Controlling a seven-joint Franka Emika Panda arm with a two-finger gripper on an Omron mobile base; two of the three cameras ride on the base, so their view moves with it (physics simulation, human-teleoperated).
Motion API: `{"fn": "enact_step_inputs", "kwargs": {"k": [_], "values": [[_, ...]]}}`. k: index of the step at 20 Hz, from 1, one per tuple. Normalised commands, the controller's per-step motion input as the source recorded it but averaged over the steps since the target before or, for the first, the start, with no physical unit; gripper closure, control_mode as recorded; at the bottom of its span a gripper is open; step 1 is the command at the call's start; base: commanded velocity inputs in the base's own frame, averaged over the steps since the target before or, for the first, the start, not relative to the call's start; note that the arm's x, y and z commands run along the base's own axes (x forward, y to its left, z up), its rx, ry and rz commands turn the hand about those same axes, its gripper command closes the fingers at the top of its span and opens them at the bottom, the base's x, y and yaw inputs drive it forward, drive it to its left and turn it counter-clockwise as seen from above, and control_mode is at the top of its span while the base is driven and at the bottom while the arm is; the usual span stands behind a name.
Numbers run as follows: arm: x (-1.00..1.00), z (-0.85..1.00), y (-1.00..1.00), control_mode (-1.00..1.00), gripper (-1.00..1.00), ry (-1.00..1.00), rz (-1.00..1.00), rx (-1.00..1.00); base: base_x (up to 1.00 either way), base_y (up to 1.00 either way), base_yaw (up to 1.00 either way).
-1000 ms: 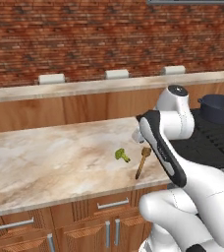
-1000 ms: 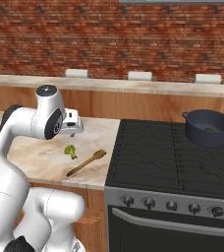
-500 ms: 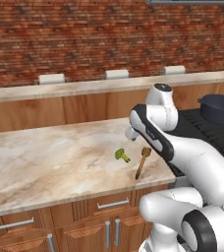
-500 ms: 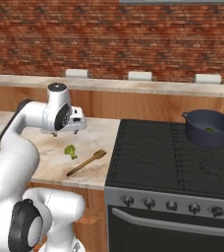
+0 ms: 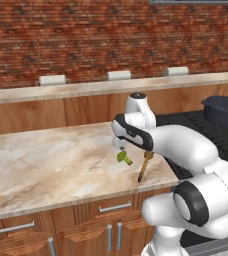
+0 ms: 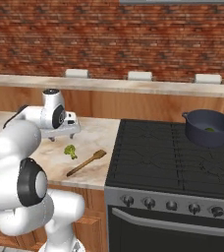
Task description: Put the lime and broccoli in the pot. Retrieve the spatula and lightly stir the vegetables in the pot.
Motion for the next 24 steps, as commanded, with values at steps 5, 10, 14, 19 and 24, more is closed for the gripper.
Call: {"fn": "enact_step_inputs", "kwargs": {"k": [5,10,14,19,24], "values": [[0.4,-0.37,0.0,-1.0,-1.0,0.0,-0.01,0.08,0.0,0.0,0.0],[0.17,-0.27,0.0,-1.0,-1.0,0.0,-0.1,0.05,0.0,0.0,0.0],[0.09,-0.21,0.0,-1.0,-1.0,0.01,-0.15,0.0,0.0,0.0,0.0],[0.09,-0.2,0.0,-1.0,-1.0,0.01,-0.15,-0.01,0.0,0.0,0.0],[0.21,-0.14,0.0,-1.0,-1.0,0.03,-0.17,0.0,0.0,0.0,0.0]]}}
